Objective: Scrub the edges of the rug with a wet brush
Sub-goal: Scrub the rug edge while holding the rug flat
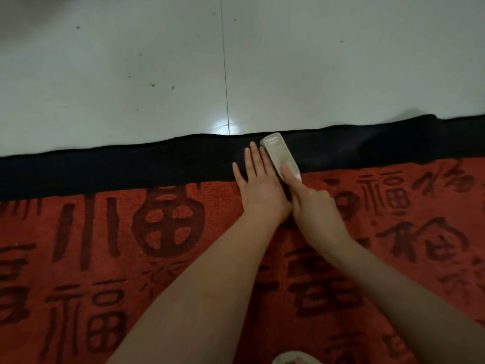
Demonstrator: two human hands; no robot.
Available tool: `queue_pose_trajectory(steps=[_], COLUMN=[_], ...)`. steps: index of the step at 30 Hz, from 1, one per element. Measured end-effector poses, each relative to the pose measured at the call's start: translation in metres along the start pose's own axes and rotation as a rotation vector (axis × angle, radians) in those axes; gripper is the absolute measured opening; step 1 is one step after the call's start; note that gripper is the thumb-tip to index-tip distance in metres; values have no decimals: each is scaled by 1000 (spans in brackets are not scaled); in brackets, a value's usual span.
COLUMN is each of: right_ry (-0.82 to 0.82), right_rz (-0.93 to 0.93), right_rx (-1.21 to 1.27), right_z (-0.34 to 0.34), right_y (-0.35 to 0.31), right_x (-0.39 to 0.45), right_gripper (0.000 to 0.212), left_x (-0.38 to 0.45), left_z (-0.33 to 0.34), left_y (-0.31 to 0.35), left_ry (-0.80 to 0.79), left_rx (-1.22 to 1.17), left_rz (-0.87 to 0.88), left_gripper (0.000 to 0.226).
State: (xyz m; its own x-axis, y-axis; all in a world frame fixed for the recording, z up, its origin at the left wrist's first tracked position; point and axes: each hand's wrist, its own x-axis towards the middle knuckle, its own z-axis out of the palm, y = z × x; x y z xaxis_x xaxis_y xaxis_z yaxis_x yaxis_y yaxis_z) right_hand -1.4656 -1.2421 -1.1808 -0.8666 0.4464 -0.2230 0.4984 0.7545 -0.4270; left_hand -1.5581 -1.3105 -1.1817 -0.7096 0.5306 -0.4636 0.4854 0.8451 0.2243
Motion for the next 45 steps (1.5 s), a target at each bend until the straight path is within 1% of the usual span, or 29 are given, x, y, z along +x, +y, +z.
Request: queue_pose_trajectory(steps=[2, 4, 6, 8, 9, 10, 11, 12, 14, 15, 18, 19, 20, 22, 24, 25, 26, 28, 30, 31, 34, 35, 36, 38, 40, 41, 43, 44, 45], right_ry=[15, 118, 127, 7, -33, -23, 16, 69, 180, 177, -21, -29, 3, 115, 208, 234, 214, 83, 11, 38, 195, 204, 157, 8, -7, 42, 168, 204, 207], right_rz=[21, 143, 144, 44, -14, -46, -24, 60, 220, 215, 34, 1, 11, 157, 299, 309, 287, 152, 45, 77, 337, 337, 293, 119, 10, 65, 310, 378, 363], right_rx=[-92, -70, 3, 0, -22, -71, -111, -120, -30, -2, 8, -28, -79, -117, -48, -6, 37, 32, -55, -90, -82, -64, -26, -6, -112, -142, -72, -34, -1], right_z=[-21, -38, -26, -6, -3, -11, -25, -40, -53, -47, -13, -15, -23, -45, -50, -42, -29, -11, -17, -29, -53, -46, -36, -19, -30, -45, -68, -72, -64], right_y=[32, 44, 22, 2, 3, 14, 31, 50, 59, 48, 15, 21, 35, 68, 72, 60, 43, 18, 29, 46, 71, 60, 43, 19, 37, 55, 83, 82, 67], right_x=[9, 13, 12, 4, -1, 1, 8, 13, 14, 8, -18, -20, -18, -3, 2, 0, -3, -14, -16, -9, 14, 14, 12, -1, -2, 7, 22, 23, 19], right_gripper=[59, 55, 55, 58, 59, 59, 58, 54, 49, 50, 59, 60, 59, 53, 50, 51, 55, 63, 65, 64, 57, 56, 55, 55, 60, 59, 56, 56, 57], left_x=[-1, -1, 1, 3, 2, 1, -1, -1, 1, 2, 6, 6, 4, 3, 2, 4, 6, 10, 13, 14, 16, 17, 21, 26, 27, 25, 24, 27, 31], left_z=[-2, -7, -12, -11, -10, -9, -9, -10, -14, -17, -19, -19, -18, -20, -25, -28, -29, -28, -27, -27, -29, -31, -31, -29, -28, -30, -35, -36, -37], left_y=[3, 7, 12, 12, 10, 6, 5, 6, 11, 14, 13, 13, 12, 14, 19, 23, 26, 30, 32, 33, 39, 41, 44, 43, 39, 36, 40, 48, 51], left_ry=[-73, -125, -144, -113, -108, -123, -147, -164, -196, -210, -220, -220, -228, -242, -276, -286, -294, -293, -283, -292, -341, -354, -356, -337, -348, -364, -391, -406, -421], left_rx=[1, 19, 10, 0, 5, 21, 39, 60, 82, 76, 56, 62, 76, 103, 96, 95, 85, 52, 58, 70, 81, 69, 44, 3, 37, 72, 119, 137, 148], left_rz=[-14, -46, -85, -104, -102, -98, -97, -93, -104, -103, -94, -90, -93, -104, -133, -138, -145, -154, -135, -122, -109, -126, -148, -207, -180, -143, -100, -105, -126], left_gripper=[145, 156, 149, 129, 129, 138, 149, 155, 156, 154, 143, 142, 144, 148, 150, 150, 149, 145, 146, 150, 154, 152, 148, 134, 140, 148, 153, 153, 153])
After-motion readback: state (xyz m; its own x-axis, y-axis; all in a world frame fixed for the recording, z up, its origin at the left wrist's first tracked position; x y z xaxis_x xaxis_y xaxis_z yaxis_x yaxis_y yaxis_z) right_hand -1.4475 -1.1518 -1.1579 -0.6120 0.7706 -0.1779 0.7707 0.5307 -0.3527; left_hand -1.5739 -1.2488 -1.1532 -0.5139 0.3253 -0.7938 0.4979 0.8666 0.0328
